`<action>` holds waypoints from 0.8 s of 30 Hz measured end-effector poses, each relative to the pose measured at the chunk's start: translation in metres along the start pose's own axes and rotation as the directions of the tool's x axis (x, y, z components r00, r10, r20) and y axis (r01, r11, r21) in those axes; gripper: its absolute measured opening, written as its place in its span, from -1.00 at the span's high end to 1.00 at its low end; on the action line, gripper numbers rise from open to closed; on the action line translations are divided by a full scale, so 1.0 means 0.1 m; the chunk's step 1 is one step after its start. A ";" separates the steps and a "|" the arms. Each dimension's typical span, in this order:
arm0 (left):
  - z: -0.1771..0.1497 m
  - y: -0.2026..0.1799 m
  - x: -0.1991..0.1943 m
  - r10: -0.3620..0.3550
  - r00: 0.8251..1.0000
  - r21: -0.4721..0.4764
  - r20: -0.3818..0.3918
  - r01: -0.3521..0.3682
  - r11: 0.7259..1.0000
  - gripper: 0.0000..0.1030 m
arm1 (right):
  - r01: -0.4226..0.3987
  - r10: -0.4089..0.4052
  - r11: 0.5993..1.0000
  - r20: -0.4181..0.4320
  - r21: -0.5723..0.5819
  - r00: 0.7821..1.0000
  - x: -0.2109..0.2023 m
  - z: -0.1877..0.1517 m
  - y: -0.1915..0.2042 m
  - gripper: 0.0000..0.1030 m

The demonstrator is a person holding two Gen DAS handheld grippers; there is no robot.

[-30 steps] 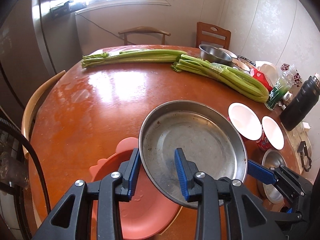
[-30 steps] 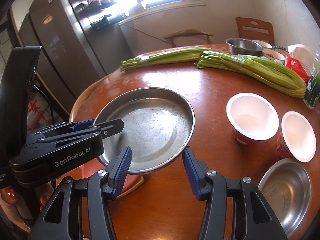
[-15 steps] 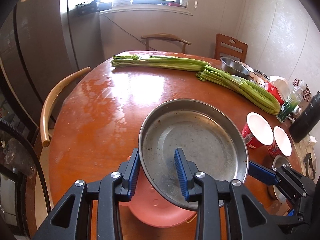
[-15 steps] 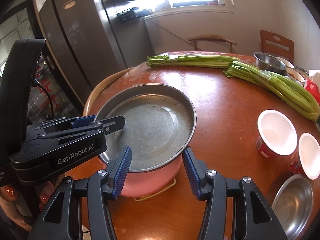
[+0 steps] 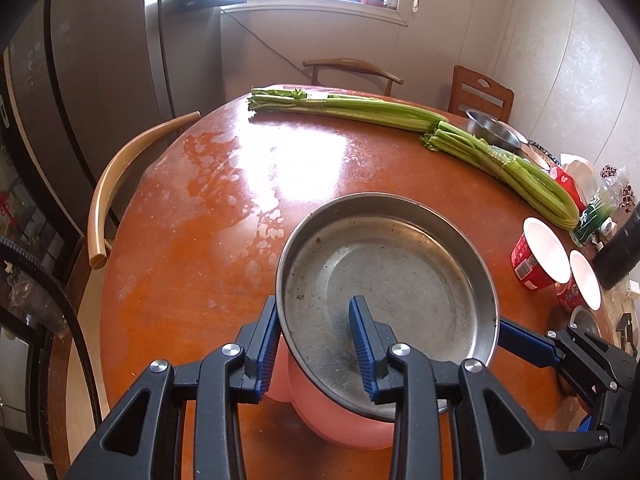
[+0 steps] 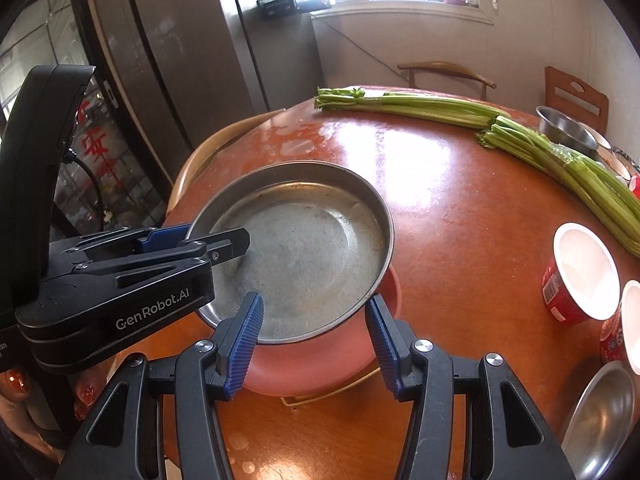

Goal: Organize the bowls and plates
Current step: 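Lift the silver tray and lower it onto the pink bowl, then lower the silver tray with the left tool until it rests on the pink bowl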

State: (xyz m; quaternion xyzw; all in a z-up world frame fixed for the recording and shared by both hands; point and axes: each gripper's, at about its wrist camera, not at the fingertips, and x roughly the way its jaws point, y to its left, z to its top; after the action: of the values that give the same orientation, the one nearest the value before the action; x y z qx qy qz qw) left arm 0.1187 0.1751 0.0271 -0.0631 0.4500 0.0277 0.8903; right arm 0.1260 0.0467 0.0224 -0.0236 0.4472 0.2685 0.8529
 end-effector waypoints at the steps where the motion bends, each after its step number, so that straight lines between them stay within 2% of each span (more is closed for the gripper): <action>1: -0.01 0.01 0.02 0.000 1.000 -0.002 -0.004 0.000 1.000 0.32 | 0.001 -0.001 1.000 -0.005 -0.001 1.000 0.02 0.00 0.00 -0.08; 9: -0.10 0.03 0.12 0.028 1.000 -0.012 -0.007 -0.028 1.000 0.32 | -0.004 0.004 0.999 -0.002 -0.046 1.000 0.16 -0.07 -0.01 -0.08; 24: -0.26 0.00 0.20 0.050 0.999 -0.003 -0.019 -0.050 0.999 0.32 | 0.001 -0.004 0.998 -0.053 -0.066 0.999 0.38 -0.16 -0.03 -0.08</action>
State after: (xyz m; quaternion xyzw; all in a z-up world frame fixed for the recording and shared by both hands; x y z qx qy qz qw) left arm 0.1095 0.1716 -0.0042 -0.0535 0.4599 0.0500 0.8849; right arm 0.1328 0.0565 -0.0166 -0.0594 0.4604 0.2812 0.8399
